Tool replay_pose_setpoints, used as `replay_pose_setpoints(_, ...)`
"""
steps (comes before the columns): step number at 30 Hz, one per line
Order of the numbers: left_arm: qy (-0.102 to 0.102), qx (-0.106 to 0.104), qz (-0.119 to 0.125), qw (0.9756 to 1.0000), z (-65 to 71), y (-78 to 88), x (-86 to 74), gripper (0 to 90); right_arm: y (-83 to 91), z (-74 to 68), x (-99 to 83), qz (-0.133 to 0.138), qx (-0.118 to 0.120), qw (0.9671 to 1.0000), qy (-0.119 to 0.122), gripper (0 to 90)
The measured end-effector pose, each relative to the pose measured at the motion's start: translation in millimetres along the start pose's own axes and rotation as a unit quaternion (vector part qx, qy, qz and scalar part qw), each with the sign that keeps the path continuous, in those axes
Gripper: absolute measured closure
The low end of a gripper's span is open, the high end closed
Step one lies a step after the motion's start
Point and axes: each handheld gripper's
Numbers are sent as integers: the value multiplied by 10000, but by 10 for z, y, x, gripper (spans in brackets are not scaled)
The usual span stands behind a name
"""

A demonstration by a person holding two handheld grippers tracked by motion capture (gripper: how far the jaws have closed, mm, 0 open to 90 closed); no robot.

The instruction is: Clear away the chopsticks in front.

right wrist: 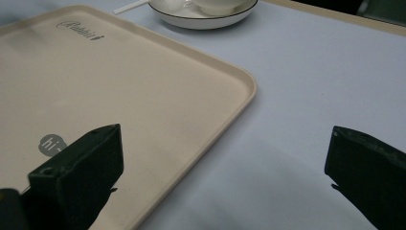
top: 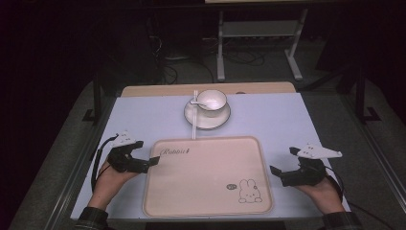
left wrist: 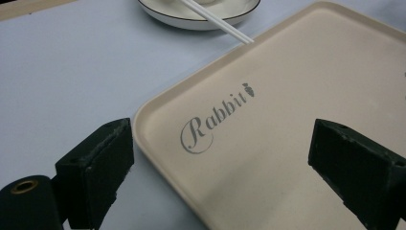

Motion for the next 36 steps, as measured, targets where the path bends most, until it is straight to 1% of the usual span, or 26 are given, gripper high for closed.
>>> replay_pose_setpoints(4, -52, -34, -49, 10000, 2, -70, 79, 76, 15, 10, -6, 16, -32, 10000, -26, 0)
replay_pose_setpoints(5, -36, -66, -63, 10000, 2, -96, 104, 76, 18, 12, -8, 17, -37, 10000, -33, 0)
replay_pose_setpoints(8, -65, -60, -139, 9999, -8, -152, 163, 76, 29, 14, -13, 22, -59, 10000, -40, 0)
replay_pose_setpoints(10, -45, -65, -202, 9998, -19, -203, 212, 76, 29, 12, -14, 22, -50, 10000, -34, 0)
replay_pose_setpoints(11, -45, -65, -202, 9998, -19, -203, 212, 76, 28, 11, -15, 21, -48, 10000, -32, 0)
replay_pose_setpoints(14, -23, -58, -317, 9995, -43, -284, 272, 76, 27, 11, -15, 20, -41, 10000, -38, 0)
replay_pose_setpoints(15, -44, -38, -359, 9993, -53, -309, 297, 76, 27, 9, -15, 20, -41, 10000, -38, 0)
replay_pose_setpoints(16, -68, -16, -384, 9992, -64, -335, 326, 76, 28, 7, -15, 20, -42, 10000, -36, 0)
replay_pose_setpoints(18, -45, 9, -405, 9992, -88, -383, 396, 76, 30, 4, -15, 22, -44, 10000, -38, 0)
replay_pose_setpoints(21, 24, 7, -372, 9993, -132, -455, 519, 80, 31, 4, -17, 24, -46, 10000, -42, 0)
replay_pose_setpoints(23, 40, -15, -356, 9994, -165, -530, 630, 129, 31, 4, -20, 14, -38, 10000, -43, 0)
replay_pose_setpoints(24, 40, -15, -356, 9994, -165, -530, 630, 128, 31, 4, -20, 14, -38, 10000, -43, 0)
replay_pose_setpoints(28, -7, 22, -450, 9990, -200, -684, 821, 131, 40, 8, -26, 20, -43, 10000, -52, 0)
replay_pose_setpoints(29, -7, 22, -450, 9990, -200, -684, 821, 133, 40, 8, -26, 20, -43, 10000, -52, 0)
replay_pose_setpoints(33, 26, 49, -527, 9986, -226, -849, 946, 153, 47, 7, -30, 31, -37, 10000, -57, 0)
replay_pose_setpoints(35, 90, 25, -557, 9984, -238, -939, 993, 155, 49, 5, -31, 20, -29, 10000, -50, 0)
replay_pose_setpoints(36, 124, 0, -582, 9982, -241, -984, 1017, 174, 49, 4, -33, 17, -24, 10000, -50, 0)
Point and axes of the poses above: each handheld gripper's, and its own axes: y roughly backward along the jaws, x roughly out of its top, z roughly to its right, and after that the axes turned 5 degrees about -y, right-handed
